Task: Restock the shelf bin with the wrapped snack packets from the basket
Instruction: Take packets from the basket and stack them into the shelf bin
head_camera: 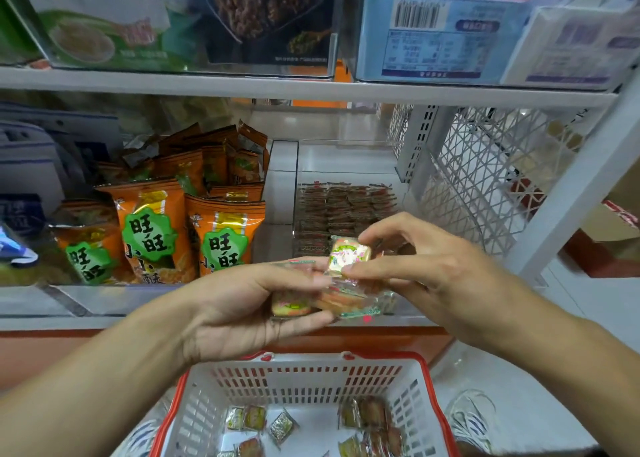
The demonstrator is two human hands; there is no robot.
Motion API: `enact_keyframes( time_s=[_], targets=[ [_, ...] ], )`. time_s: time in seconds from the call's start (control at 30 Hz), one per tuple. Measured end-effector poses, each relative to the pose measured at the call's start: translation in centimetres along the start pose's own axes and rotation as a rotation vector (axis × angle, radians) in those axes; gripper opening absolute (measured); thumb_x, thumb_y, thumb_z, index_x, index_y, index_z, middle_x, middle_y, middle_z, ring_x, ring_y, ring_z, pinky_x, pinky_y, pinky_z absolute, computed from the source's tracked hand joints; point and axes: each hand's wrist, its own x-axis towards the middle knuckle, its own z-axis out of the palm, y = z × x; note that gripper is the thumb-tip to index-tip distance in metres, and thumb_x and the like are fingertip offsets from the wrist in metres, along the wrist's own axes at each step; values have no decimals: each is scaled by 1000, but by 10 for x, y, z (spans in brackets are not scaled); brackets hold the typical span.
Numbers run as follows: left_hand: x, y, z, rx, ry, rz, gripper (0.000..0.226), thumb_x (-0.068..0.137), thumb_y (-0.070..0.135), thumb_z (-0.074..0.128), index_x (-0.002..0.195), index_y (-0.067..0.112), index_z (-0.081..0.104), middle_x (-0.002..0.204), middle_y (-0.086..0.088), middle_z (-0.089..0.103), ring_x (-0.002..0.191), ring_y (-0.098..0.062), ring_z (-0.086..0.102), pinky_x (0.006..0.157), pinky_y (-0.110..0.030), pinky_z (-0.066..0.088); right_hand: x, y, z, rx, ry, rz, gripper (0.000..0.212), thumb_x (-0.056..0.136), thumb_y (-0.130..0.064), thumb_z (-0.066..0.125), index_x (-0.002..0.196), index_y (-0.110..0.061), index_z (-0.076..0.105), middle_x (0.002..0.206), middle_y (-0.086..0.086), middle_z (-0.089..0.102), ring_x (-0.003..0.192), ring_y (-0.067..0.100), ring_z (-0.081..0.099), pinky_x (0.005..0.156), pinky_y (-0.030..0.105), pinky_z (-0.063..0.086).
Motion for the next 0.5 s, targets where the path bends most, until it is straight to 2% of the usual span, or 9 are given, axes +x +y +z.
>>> enact_keyframes(
  time_s=[0.07, 0.13, 0.2, 0.27, 0.37, 0.43, 0.5],
  targets=[
    [1, -2, 1, 1, 30, 14, 38, 71, -2, 81, 107, 8, 80, 118, -19, 74, 98, -28, 76, 61, -32, 65, 1, -1, 3, 4, -16, 5, 46, 82, -4, 81, 116, -35, 75, 120, -4, 58, 101, 10, 59, 79, 30, 55],
    [2, -6, 1, 14, 82, 25, 45, 66, 0, 79, 110, 8, 78, 115, -19, 75, 95, -28, 77, 62, -33, 65, 0, 0, 6, 91, -23, 28, 40, 82, -7, 82, 112, -33, 76, 114, -8, 59, 99, 7, 61, 80, 29, 54],
    [4, -9, -1, 47, 116, 36, 59, 64, -2, 78, 121, 8, 71, 117, -21, 74, 101, -31, 75, 71, -37, 64, 0, 0, 7, 226, -38, 118, 38, 81, -11, 84, 107, -36, 75, 107, -14, 61, 97, 8, 64, 82, 32, 55],
    [3, -10, 0, 91, 132, 64, 63, 61, -2, 79, 123, 8, 70, 116, -21, 74, 104, -32, 74, 74, -38, 62, -1, 3, 6, 375, -37, 232, 35, 78, -15, 86, 101, -37, 74, 101, -12, 66, 95, 14, 67, 83, 37, 55],
    [1, -9, 1, 112, 165, 121, 56, 61, -2, 76, 116, 8, 72, 112, -19, 76, 98, -27, 76, 61, -31, 64, 0, 6, 3, 681, 16, 386, 34, 72, -16, 87, 97, -34, 71, 96, -2, 71, 91, 19, 70, 87, 41, 57],
    [1, -9, 0, 116, 178, 141, 52, 65, -3, 74, 116, 8, 72, 110, -19, 77, 90, -25, 78, 58, -29, 64, 0, 7, 1, 820, 24, 420, 35, 68, -24, 88, 97, -34, 69, 93, 0, 68, 88, 20, 67, 84, 36, 55],
    [1, -10, 0, 143, 185, 147, 41, 69, -6, 72, 108, 8, 75, 108, -19, 77, 85, -23, 78, 55, -29, 63, 0, 7, 2, 944, 27, 439, 40, 64, -20, 89, 97, -32, 70, 94, 2, 67, 90, 18, 64, 84, 30, 54]
  ],
)
